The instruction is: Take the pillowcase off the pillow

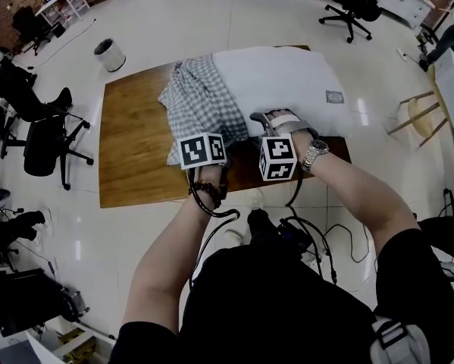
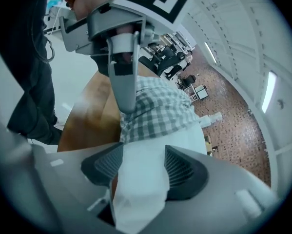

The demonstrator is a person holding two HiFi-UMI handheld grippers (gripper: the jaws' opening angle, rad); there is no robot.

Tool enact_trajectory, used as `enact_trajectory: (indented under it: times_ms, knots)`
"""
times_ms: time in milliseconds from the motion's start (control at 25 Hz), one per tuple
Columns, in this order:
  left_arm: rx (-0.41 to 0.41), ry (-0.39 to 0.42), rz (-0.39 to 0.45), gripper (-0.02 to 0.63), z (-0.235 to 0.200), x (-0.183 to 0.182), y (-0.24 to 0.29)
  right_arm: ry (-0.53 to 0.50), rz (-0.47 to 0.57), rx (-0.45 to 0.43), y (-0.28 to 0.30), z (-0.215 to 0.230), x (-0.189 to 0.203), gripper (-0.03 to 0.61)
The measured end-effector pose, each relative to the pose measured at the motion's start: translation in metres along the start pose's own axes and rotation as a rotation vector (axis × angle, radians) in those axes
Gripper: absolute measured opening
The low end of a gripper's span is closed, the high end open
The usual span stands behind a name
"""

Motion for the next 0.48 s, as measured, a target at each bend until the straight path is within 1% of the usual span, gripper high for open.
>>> enact_trajectory:
  times_ms: [160,320,360,400,440,480]
  knots:
    - [-0.006,-0.066,0.000,0.239,-0.013,0.000,0.015,-0.074,-0.042,0.054,0.014,0.000,0.001,0.267]
    - [-0.028,-0.098,0.007,0.228,-0.024,-0.009,0.027,-0.113,-0.063,0.089,0.026,0.007,0.001,0.265]
    - [-0.033,-0.103,0.008,0.208,-0.026,-0.010,0.029,-0.119,-0.070,0.095,0.029,0.008,0.002,0.265]
    - [-0.036,-0.109,0.007,0.173,-0.029,-0.010,0.031,-0.128,-0.079,0.105,0.032,0.009,0.004,0.258]
    - [-0.040,-0.115,0.007,0.131,-0.031,-0.010,0.032,-0.136,-0.089,0.119,0.034,0.010,0.006,0.225]
    - [-0.043,-0.119,0.008,0.074,-0.034,-0.010,0.033,-0.143,-0.099,0.136,0.035,0.013,0.008,0.192]
Point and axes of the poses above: the fingertips, and each gripper's own axes: y forward along the fingers, z to its right, x out of its underside, the point moved 4 cm from there along -y, backward along the fingers, and after that the axes turned 7 degrees about y, right-handed, at the moved point
